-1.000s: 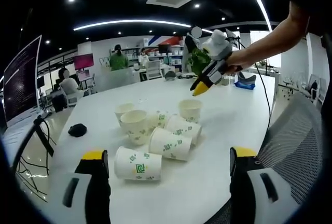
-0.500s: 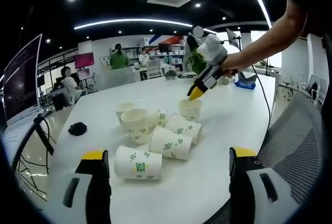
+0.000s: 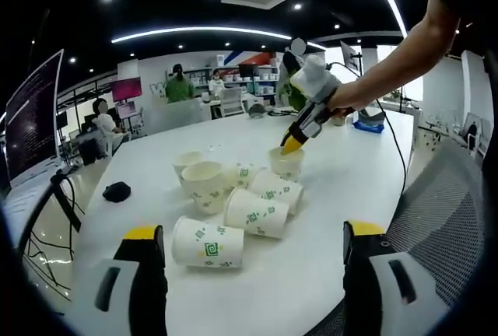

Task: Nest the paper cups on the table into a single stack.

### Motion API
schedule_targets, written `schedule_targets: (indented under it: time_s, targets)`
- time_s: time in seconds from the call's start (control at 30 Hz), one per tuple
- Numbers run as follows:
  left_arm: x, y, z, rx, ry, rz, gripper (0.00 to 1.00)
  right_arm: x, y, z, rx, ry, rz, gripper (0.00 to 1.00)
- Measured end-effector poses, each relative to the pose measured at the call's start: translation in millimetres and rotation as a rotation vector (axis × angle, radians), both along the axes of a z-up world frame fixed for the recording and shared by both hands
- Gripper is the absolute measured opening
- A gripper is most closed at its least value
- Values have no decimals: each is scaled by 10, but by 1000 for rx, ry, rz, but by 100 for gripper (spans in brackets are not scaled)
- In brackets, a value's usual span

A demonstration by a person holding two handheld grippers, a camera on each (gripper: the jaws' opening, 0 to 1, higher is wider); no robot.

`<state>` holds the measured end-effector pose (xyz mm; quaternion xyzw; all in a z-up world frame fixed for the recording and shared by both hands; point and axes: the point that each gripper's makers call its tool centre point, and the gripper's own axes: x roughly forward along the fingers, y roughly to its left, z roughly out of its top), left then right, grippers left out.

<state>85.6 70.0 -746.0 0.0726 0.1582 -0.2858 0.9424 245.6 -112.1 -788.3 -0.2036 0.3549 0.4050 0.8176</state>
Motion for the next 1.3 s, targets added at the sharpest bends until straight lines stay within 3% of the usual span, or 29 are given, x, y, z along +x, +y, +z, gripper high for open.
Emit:
schedule_targets:
  time_s: [0.23,0.8,1.3]
  targets:
    - [2,2,-2,-1,3,2,94,27,-6,-10,56,41,-56,1]
    - [-1,-8,-16,2,6,-3,94,-6,-57,27,94,61,-69,0]
    - [-17,-30,-18,-2,6,-18,94,-229,-220,214,118,57,-64,0]
